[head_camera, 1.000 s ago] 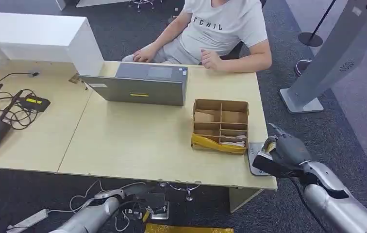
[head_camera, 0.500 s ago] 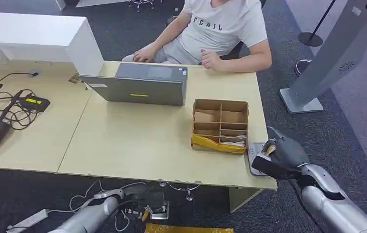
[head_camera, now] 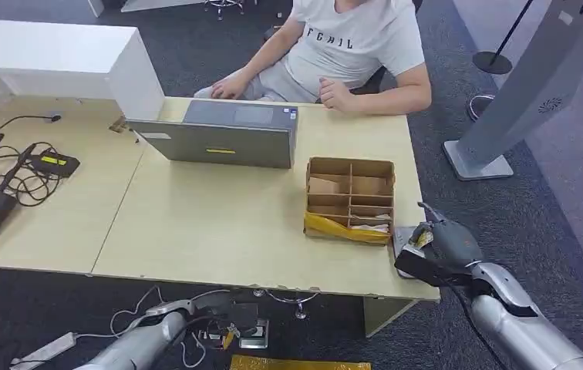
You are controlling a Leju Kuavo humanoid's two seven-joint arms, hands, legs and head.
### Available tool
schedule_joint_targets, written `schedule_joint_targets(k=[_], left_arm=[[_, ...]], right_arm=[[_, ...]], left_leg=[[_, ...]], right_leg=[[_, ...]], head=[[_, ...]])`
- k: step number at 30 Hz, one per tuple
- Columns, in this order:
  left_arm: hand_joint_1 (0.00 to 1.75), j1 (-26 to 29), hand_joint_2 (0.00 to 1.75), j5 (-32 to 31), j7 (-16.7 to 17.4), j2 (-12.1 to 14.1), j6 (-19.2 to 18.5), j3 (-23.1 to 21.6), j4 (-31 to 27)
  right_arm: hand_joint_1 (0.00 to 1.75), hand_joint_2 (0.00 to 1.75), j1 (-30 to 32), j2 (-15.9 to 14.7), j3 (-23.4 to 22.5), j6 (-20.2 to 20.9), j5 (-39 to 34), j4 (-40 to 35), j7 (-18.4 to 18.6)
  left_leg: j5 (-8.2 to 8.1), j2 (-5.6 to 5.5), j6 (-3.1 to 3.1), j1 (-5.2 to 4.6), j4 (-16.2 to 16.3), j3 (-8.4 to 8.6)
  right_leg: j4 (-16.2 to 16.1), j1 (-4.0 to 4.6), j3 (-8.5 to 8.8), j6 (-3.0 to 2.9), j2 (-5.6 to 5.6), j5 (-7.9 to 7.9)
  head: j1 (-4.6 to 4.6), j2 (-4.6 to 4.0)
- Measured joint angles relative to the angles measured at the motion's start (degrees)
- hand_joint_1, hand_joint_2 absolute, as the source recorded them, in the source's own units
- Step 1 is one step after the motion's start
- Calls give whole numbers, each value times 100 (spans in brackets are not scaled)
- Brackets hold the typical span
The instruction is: Pass the card to the sensor for recognition and then transmit it.
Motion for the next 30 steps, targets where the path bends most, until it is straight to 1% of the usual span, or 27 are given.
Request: schedule_joint_targets(k=[8, 14, 17, 21, 26, 30], left_arm=[[0, -1, 0, 55, 74, -4, -7, 0, 0], [0, 0, 0, 68, 83, -13, 2, -2, 0], [0, 5, 0, 129, 90, -13, 9, -9, 0], [0, 4, 0, 175, 92, -13, 7, -11, 0], [0, 4, 0, 221, 92, 0, 9, -11, 0], [0, 3, 0, 221, 92, 0, 11, -13, 0]], right_arm=[[175, 175, -99, 46, -35, 96, 59, 86, -20], [175, 175, -214, -6, -135, 138, 72, 107, 22], [175, 175, -255, -120, -311, 278, 50, -52, 173], [175, 175, -422, -225, -479, 407, 131, -256, 232], [175, 175, -754, -325, -677, 577, 321, -522, 240], [175, 175, -1004, -330, -715, 732, 547, -673, 166]], left_leg=[[0, 2, 0, -1, 1, 1], [0, 2, 0, -1, 1, 1], [0, 1, 0, -2, 1, -1], [0, 5, 0, -2, 1, 0], [0, 5, 0, -1, 1, 0], [0, 5, 0, -1, 1, 0]], right_leg=[[0, 0, -1, 0, 2, 3], [0, -1, -1, 0, 2, 3], [0, -1, -1, 0, 1, 3], [0, -2, -1, 2, 5, 5], [0, -1, -1, 2, 5, 6], [0, -1, -1, 1, 5, 6]], head=[[-2, 0], [-2, 0], [-2, 0], [-2, 0], [-2, 0], [-2, 0]])
